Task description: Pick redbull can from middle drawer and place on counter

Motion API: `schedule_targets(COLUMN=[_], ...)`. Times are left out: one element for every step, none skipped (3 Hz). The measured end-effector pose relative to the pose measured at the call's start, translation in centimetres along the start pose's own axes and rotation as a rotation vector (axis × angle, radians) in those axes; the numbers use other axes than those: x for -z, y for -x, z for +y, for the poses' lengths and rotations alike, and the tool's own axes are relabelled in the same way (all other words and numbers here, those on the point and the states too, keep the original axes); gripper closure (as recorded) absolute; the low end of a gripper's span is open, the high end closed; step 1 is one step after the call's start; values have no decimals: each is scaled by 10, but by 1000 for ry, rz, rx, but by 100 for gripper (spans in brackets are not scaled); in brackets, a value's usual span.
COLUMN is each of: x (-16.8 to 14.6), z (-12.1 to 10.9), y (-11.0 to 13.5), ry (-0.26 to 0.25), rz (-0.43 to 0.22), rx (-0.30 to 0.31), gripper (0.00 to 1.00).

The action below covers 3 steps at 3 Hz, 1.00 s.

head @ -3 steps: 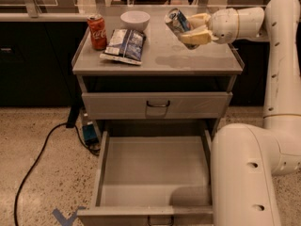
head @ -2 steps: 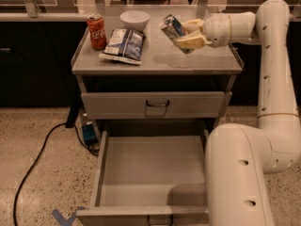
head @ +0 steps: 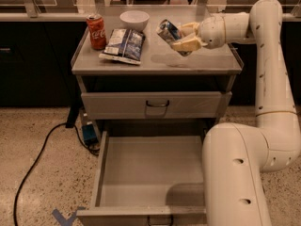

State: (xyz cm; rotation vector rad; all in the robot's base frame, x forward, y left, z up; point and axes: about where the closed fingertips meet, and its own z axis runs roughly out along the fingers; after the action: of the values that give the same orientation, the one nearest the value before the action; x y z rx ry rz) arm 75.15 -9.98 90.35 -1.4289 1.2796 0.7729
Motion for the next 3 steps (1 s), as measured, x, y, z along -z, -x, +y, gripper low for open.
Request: schedule_targets(x=[-1, 12, 26], z=[-8, -41, -74], y=[-4, -17, -42], ry=[-31, -168, -308], rz=[2, 95, 190], rx=[-5, 17, 2], gripper=[100, 100, 100])
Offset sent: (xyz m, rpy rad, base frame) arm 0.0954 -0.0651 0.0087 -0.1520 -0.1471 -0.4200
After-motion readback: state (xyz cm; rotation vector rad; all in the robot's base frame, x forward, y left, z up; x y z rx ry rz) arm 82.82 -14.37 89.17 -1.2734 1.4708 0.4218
